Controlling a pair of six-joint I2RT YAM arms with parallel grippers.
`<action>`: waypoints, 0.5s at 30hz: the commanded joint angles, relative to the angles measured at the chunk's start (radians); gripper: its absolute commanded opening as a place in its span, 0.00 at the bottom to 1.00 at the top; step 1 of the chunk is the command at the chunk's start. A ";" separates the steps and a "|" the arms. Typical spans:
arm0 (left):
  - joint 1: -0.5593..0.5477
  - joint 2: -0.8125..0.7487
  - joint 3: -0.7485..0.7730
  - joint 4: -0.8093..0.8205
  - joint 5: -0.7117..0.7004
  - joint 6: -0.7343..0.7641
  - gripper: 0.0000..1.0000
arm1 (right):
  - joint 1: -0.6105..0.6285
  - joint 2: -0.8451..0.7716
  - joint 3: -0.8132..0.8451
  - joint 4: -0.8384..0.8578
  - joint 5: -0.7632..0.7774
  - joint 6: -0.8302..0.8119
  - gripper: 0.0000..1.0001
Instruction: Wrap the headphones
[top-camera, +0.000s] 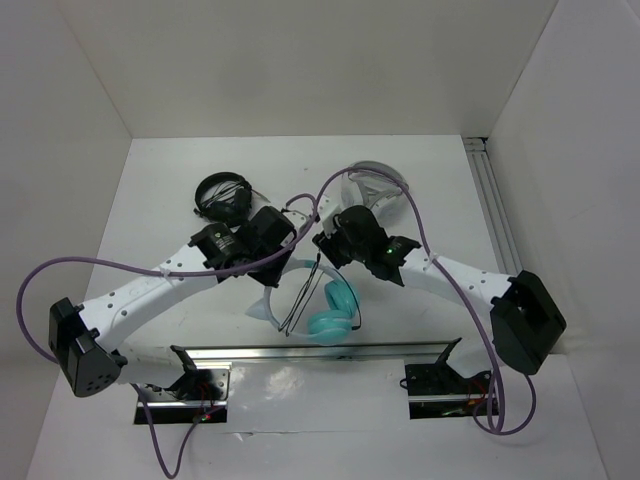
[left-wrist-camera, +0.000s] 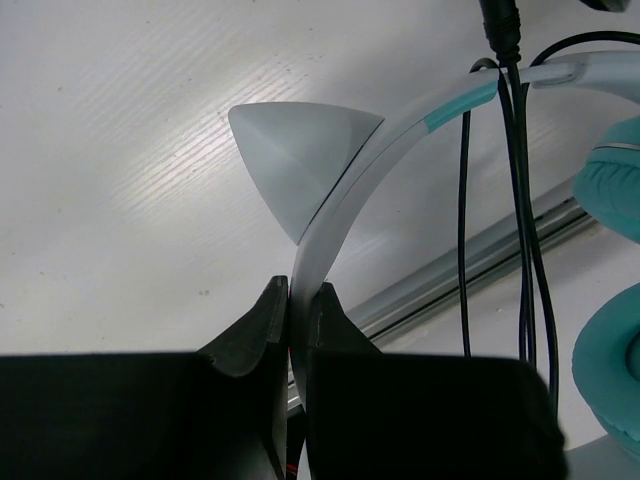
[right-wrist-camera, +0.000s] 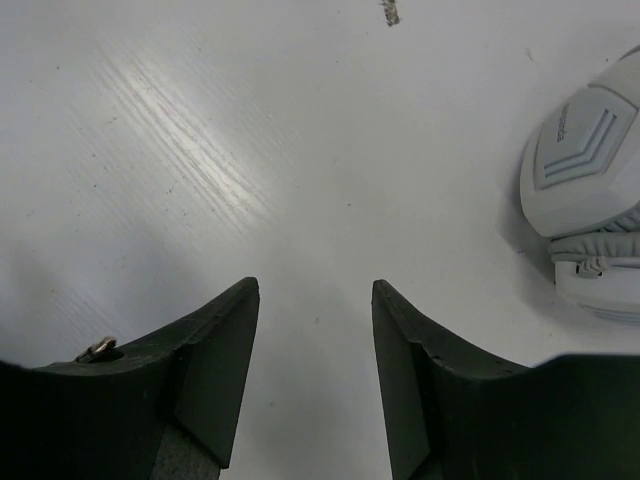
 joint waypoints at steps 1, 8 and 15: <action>-0.002 -0.040 0.045 0.073 0.090 0.013 0.00 | -0.005 0.013 0.020 -0.013 0.037 0.007 0.57; 0.007 -0.019 0.045 0.068 0.048 0.004 0.00 | -0.025 0.024 0.020 -0.022 0.117 0.016 0.57; 0.027 -0.019 0.025 0.068 0.059 0.004 0.00 | -0.091 -0.005 0.030 0.000 0.236 0.065 0.69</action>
